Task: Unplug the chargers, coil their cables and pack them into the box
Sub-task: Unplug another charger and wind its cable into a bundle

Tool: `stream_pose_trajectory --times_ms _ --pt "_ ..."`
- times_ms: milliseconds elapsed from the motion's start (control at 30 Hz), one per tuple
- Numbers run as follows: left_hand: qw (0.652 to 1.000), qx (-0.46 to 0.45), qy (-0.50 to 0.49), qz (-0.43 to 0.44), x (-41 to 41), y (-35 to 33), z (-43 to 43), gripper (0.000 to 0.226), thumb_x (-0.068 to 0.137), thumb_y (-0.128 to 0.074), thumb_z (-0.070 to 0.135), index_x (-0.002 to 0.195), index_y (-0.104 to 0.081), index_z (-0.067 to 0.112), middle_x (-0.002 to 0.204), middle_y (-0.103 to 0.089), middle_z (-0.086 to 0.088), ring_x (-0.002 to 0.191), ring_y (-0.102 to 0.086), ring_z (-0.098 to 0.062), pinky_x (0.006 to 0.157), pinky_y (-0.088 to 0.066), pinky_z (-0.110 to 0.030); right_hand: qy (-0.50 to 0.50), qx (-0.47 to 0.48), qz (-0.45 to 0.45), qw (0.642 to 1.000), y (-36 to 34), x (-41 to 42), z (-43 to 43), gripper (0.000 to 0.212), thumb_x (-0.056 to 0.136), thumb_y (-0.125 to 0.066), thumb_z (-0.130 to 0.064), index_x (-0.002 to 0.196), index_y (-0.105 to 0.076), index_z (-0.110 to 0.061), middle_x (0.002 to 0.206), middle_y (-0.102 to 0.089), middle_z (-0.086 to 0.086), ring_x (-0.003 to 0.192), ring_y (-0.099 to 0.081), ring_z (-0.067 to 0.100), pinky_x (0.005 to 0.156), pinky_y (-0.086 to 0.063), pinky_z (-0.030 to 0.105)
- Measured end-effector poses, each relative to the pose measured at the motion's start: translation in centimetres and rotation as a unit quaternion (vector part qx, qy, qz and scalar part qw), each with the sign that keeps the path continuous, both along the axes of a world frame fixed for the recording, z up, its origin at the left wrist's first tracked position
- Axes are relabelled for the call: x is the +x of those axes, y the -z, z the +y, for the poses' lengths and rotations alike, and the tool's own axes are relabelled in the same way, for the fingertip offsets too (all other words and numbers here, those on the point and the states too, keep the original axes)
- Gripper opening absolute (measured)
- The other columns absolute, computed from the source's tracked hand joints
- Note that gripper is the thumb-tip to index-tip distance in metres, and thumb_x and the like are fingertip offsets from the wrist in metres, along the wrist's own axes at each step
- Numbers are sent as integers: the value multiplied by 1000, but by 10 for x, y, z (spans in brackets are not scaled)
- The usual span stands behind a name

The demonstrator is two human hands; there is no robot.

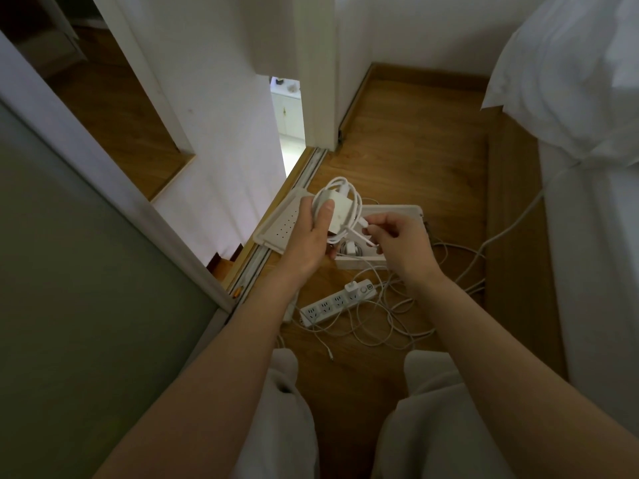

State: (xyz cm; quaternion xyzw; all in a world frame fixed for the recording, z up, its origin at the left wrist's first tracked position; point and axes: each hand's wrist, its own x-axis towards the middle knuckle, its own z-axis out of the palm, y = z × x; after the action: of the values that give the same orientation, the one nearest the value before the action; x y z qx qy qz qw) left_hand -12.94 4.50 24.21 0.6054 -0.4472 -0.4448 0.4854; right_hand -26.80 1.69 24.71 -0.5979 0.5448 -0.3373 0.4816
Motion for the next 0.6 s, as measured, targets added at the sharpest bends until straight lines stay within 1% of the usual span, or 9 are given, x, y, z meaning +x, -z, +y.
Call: stream_pose_trajectory --times_ms 67,100,167,267,367,433,500,533,600 --pt "1000 -2 19 -8 1 1 1 12 102 -32 34 108 -38 25 88 -57 -8 68 -55 -19 48 -45 -27 3 -4 4 1000 0 -2 0 17 92 -54 -7 102 -68 -11 81 -65 -6 69 -59 1 60 -49 11" --pt "999 -5 31 -18 1 2 2 16 102 -32 34 112 -38 24 89 -57 -10 69 -55 -20 48 -45 -27 7 -10 5 1000 0 -2 0 16 91 -56 -7 101 -68 -10 81 -66 -7 70 -61 2 60 -51 12" --pt "998 -11 48 -38 1 4 3 23 102 -33 35 120 -37 21 91 -58 -13 68 -54 -21 48 -45 -26 16 -23 -3 1000 -1 -2 0 11 88 -60 -7 98 -65 -8 78 -65 -7 66 -63 -2 57 -50 10" --pt "997 -19 50 -52 1 3 4 19 101 -34 35 118 -37 25 92 -59 -14 68 -56 -20 48 -45 -27 25 -40 -32 998 -5 -1 3 10 86 -63 -6 96 -60 -8 74 -64 -6 60 -62 -7 53 -46 6" --pt "995 -2 52 -89 1 5 5 21 101 -35 34 120 -38 25 89 -60 -8 66 -56 -17 47 -44 -26 27 -31 -48 998 -4 3 7 15 88 -60 -2 101 -55 -9 75 -65 -4 63 -63 -7 55 -47 6" --pt "991 16 51 -124 -1 10 5 25 101 -35 34 122 -38 20 86 -59 -3 62 -55 -15 44 -42 -20 41 22 -74 996 0 6 8 17 92 -54 -3 108 -55 -4 86 -67 1 71 -65 -1 56 -48 8" --pt "987 24 38 -157 -3 14 4 24 101 -37 34 120 -37 20 88 -59 -1 63 -55 -12 43 -40 -15 56 120 -113 985 1 8 6 22 95 -47 -5 116 -52 -3 101 -65 7 83 -64 7 61 -51 13" --pt "986 24 29 -164 -4 15 3 24 101 -37 35 119 -36 20 91 -59 -2 65 -56 -12 44 -40 -15 56 168 -134 975 0 8 4 25 96 -46 -5 120 -50 -3 106 -63 9 89 -63 11 67 -52 17" --pt "985 23 10 -171 -3 17 1 26 101 -37 35 119 -36 17 95 -59 -3 70 -58 -15 48 -42 -19 44 240 -159 957 -2 10 4 32 94 -49 -5 126 -47 -3 108 -59 9 98 -60 15 79 -52 24"
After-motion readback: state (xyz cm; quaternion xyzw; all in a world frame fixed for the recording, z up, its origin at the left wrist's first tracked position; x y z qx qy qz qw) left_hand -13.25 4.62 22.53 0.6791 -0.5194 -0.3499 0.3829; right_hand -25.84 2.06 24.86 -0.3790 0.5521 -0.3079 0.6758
